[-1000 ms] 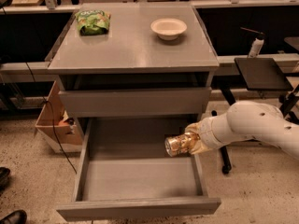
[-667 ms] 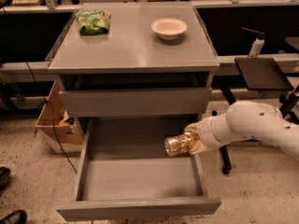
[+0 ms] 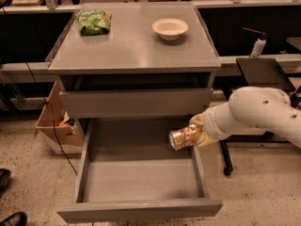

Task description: Pick orange can from middle drawer and place on counter

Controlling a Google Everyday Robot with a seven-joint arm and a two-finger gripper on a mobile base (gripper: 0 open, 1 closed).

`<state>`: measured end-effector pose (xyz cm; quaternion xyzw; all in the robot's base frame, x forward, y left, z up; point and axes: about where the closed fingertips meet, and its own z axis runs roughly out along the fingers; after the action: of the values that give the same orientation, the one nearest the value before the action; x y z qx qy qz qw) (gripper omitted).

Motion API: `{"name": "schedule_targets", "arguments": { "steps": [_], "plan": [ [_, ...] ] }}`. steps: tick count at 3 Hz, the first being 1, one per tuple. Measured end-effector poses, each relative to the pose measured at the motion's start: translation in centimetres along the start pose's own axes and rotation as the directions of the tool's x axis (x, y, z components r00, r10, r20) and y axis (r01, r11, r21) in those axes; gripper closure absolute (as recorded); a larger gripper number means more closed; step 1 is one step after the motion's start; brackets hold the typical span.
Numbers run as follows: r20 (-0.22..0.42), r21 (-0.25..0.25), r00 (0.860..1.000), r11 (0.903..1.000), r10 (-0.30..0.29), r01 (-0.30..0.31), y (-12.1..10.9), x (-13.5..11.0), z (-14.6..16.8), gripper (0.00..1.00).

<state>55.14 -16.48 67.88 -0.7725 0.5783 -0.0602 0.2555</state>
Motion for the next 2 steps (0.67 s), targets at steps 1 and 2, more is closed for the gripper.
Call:
{"name": "schedule_targets", "arguments": {
  "steps": [1,2],
  "plan": [
    [-0.070,0.074,0.997,0.9968,-0.027,0.032,-4.4,0.2,-6.2,1.00],
    [-0.131,0.209,0.990,0.9752,-0.046,0.073,-9.2,0.0,-15.3,1.00]
  ]
}}
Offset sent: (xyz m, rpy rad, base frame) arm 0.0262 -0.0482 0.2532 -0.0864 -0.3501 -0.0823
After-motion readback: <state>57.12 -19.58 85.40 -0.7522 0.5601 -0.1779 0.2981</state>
